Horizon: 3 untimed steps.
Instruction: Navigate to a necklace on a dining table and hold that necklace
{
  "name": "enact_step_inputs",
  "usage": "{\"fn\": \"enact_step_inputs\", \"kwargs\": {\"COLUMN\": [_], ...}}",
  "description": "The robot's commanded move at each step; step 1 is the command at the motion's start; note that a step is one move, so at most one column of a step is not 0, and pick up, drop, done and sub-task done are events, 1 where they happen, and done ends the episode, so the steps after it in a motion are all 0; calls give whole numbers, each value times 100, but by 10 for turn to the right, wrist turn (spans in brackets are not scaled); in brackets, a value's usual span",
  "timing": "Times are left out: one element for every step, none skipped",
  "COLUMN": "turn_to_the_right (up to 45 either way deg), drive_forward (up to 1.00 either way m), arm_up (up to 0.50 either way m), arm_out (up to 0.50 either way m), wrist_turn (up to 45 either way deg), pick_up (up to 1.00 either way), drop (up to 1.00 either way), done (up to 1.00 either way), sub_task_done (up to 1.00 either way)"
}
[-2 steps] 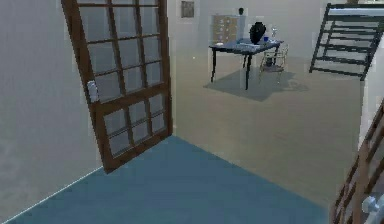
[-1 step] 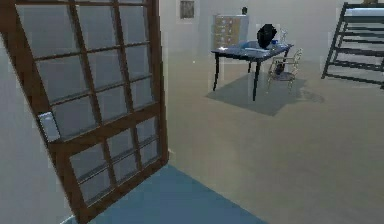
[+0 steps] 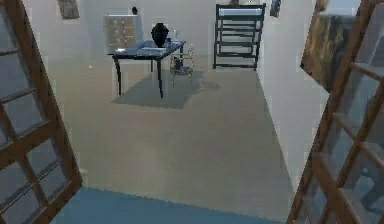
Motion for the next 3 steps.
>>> {"fn": "enact_step_inputs", "kwargs": {"turn_to_the_right": [0,0,0], "drive_forward": [100,100,70], "arm_up": [0,0,0], "arm_out": [0,0,0], "wrist_turn": [0,0,0], "pick_up": [0,0,0], "drop": [0,0,0], "done": [0,0,0], "sub_task_done": [0,0,0]}}
